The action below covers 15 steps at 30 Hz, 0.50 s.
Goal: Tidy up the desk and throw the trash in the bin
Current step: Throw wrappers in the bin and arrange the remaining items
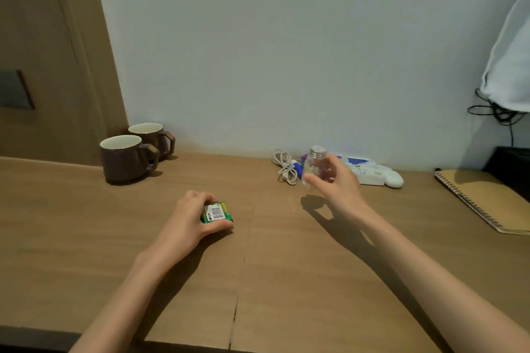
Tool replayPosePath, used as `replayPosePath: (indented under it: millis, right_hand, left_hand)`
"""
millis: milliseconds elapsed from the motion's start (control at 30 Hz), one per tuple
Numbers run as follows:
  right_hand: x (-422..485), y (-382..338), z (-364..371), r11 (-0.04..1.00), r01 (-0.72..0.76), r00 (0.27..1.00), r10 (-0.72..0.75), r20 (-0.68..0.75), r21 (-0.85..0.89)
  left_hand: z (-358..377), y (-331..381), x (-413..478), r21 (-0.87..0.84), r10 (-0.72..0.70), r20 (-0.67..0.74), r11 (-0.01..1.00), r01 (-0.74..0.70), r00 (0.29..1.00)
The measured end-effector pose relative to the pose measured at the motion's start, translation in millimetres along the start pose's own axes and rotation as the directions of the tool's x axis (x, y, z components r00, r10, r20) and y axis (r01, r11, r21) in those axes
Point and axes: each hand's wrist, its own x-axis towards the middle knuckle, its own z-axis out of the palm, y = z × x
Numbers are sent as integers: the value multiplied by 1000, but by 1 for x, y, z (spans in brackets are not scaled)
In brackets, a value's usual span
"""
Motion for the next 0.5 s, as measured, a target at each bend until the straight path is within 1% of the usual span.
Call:
replayPosePath:
  millis: [133, 233, 367, 500]
  right_hand:
    - [-4, 27, -43, 998, -40, 995, 35, -98, -51]
    - [-3, 45, -71, 995, -70, 984, 57, -166, -71]
    - [0, 72, -102, 987, -123, 968, 97, -232, -100]
    - [5, 98, -116, 972, -195, 950, 155, -270, -128]
  left_hand:
    - [31, 52, 27, -84, 110, 23, 991, -108, 994]
    - [60, 92, 48, -116, 191, 51, 976, -184, 980]
    - [103, 132, 78, -39, 272, 57, 962, -270, 961]
    - [141, 153, 103, -3, 288, 43, 958, -288, 957]
